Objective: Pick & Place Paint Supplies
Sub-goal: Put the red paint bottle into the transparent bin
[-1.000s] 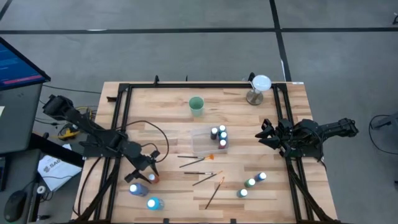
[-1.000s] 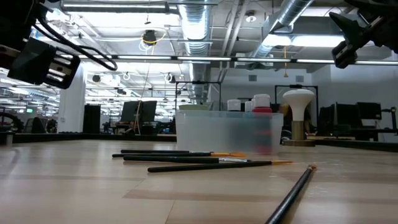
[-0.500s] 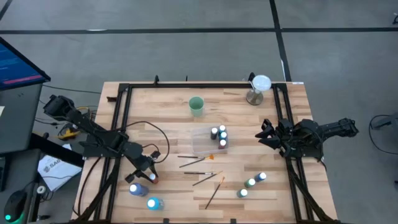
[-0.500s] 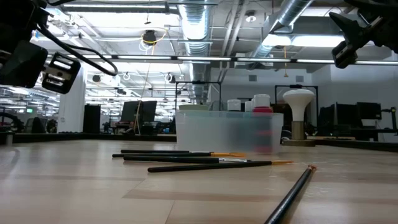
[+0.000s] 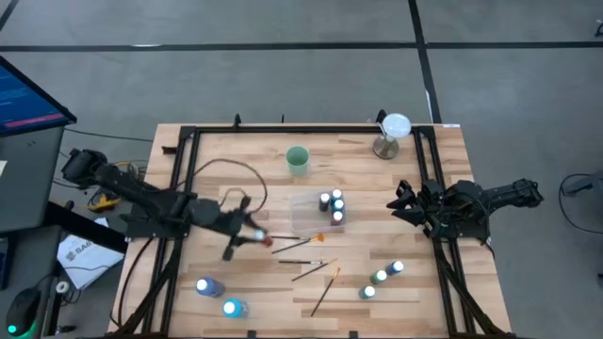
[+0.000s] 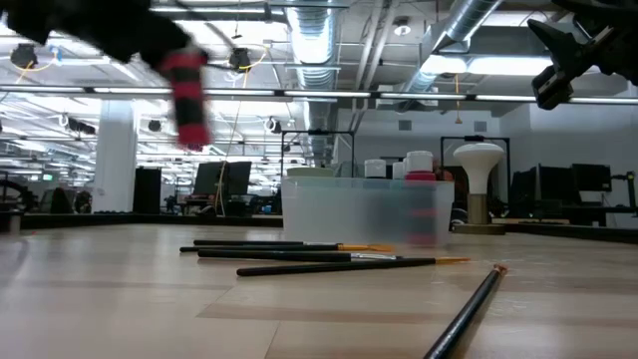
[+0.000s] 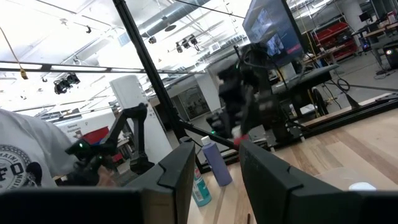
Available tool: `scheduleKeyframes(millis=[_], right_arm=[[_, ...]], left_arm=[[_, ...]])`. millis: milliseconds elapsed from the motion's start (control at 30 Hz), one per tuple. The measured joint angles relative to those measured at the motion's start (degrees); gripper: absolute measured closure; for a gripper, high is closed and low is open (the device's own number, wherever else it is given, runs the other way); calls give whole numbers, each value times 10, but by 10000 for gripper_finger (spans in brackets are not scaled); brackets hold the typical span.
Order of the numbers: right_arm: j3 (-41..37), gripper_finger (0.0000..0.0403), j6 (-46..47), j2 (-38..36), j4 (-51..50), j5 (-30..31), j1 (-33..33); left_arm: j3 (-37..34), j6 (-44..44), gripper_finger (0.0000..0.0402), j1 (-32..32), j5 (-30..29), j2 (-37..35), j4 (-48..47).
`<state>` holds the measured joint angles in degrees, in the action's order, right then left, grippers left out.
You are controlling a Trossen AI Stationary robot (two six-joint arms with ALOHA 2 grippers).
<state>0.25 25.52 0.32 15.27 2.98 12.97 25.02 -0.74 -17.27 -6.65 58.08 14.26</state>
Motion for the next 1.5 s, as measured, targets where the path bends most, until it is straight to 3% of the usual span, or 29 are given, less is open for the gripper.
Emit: scheduleKeyframes(millis=[233, 600, 900, 1500], right_arm=[[0, 280, 0, 0, 0, 0, 0], [0, 281, 0, 0, 0, 0, 0], [0, 281, 0, 0, 0, 0, 0], [0, 281, 0, 0, 0, 0, 0]], left_arm=[[122, 34, 285, 82, -26, 106, 1], [287, 90, 283, 132, -9, 338, 24], [299, 80, 284, 148, 9, 413, 114], [299, 66, 283, 147, 0, 498, 178]])
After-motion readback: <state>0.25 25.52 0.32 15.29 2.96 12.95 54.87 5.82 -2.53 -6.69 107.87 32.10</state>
